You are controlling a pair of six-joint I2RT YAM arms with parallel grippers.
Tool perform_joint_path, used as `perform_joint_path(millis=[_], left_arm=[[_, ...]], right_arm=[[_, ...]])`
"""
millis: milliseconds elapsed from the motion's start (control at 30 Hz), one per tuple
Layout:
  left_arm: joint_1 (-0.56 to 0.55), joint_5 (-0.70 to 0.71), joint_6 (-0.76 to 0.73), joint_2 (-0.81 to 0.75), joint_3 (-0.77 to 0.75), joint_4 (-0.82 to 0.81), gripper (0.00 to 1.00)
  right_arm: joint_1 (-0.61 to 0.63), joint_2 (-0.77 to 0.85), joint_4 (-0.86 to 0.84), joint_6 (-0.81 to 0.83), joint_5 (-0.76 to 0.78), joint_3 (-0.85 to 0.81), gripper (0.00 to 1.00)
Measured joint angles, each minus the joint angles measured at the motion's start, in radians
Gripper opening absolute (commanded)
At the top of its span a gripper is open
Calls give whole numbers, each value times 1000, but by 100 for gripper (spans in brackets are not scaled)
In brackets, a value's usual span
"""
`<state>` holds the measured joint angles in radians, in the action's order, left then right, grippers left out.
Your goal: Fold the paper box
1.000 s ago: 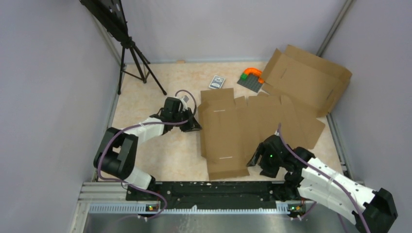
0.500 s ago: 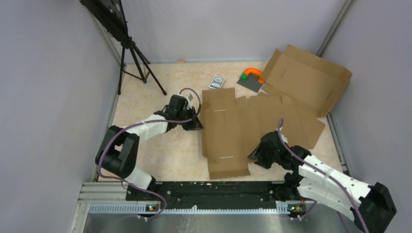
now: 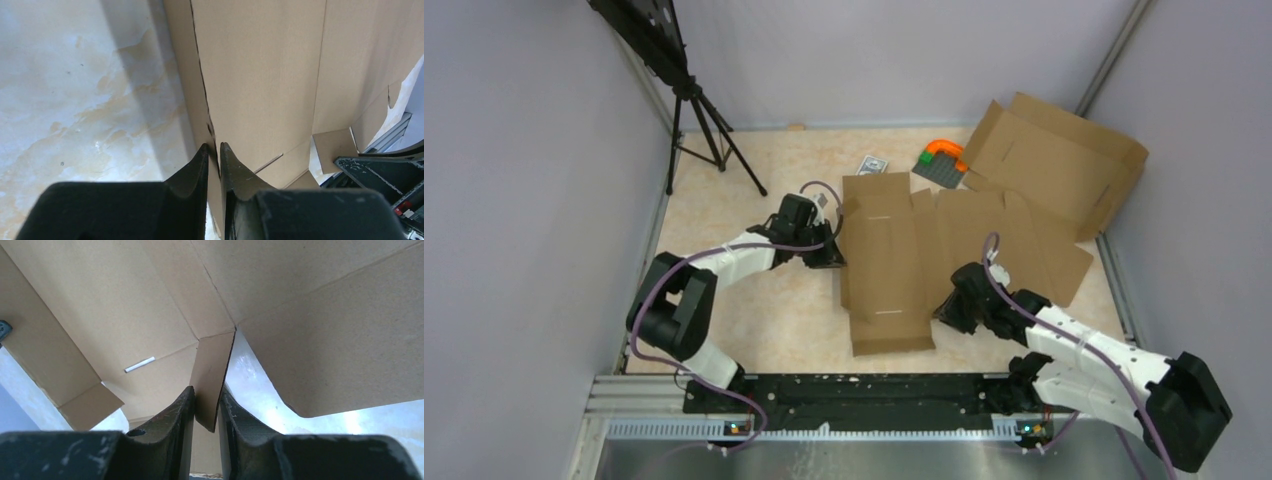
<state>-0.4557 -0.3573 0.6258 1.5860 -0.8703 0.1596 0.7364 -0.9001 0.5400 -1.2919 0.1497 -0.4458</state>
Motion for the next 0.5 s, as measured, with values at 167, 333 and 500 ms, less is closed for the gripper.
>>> perform_joint_path(millis=[167,333,500], left_arm=[[-11,8,-4,19,-24,13,15],[-19,12,-12,37,-48,28,17],[-34,28,-27,63,-84,58,17]], right_arm=[[-5,-73,-42,23,13,-29,22],[-13,-144,-53,25,19,-82,37],[-27,-177,-84,23,27,-101,39]])
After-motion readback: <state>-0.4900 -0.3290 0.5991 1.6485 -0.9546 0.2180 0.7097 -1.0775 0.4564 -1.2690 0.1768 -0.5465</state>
